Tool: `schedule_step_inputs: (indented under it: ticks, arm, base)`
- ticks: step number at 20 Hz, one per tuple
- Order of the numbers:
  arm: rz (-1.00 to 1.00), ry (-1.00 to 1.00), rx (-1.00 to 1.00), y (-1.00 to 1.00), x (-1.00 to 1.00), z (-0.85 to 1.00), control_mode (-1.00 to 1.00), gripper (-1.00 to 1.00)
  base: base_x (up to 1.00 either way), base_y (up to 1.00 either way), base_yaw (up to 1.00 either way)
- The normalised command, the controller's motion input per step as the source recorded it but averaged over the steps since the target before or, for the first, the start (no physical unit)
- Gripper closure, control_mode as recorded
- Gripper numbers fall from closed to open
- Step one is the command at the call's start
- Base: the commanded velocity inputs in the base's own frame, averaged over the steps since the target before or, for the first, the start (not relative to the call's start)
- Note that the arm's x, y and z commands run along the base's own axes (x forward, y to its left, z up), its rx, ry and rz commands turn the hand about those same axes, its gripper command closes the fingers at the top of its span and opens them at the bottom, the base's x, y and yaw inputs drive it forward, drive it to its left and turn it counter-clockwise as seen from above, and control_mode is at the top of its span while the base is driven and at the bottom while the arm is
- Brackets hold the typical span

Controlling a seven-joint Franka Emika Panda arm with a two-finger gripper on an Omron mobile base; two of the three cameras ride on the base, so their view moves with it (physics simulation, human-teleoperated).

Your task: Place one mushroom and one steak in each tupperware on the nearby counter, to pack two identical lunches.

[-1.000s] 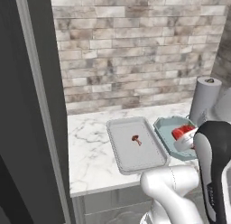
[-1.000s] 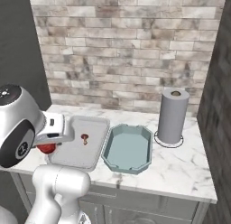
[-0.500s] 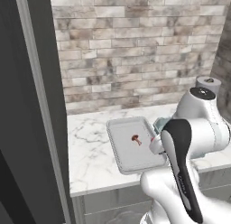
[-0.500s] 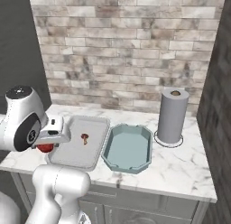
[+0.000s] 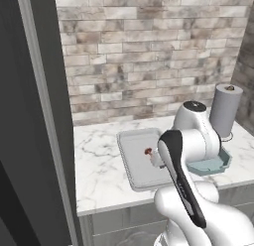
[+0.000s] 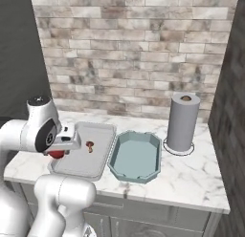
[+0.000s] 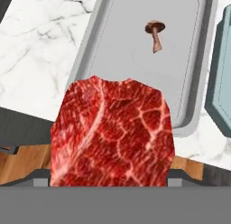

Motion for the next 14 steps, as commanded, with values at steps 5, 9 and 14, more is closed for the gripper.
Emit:
schedule_step_inputs:
  ticks: [5, 9, 14]
  arm:
    - [0.00, 0.00, 0.00, 0.18, 0.42, -0.57, -1.00, 1.00]
    - [0.00, 0.00, 0.00, 0.11, 0.39, -0.41, -1.00, 1.00]
    - [0.00, 0.00, 0.00, 0.00, 0.37, -0.33, -1.00, 1.00]
  base:
    - [0.00, 0.00, 0.00]
    - [0.00, 0.00, 0.00]
    - [0.00, 0.00, 0.00]
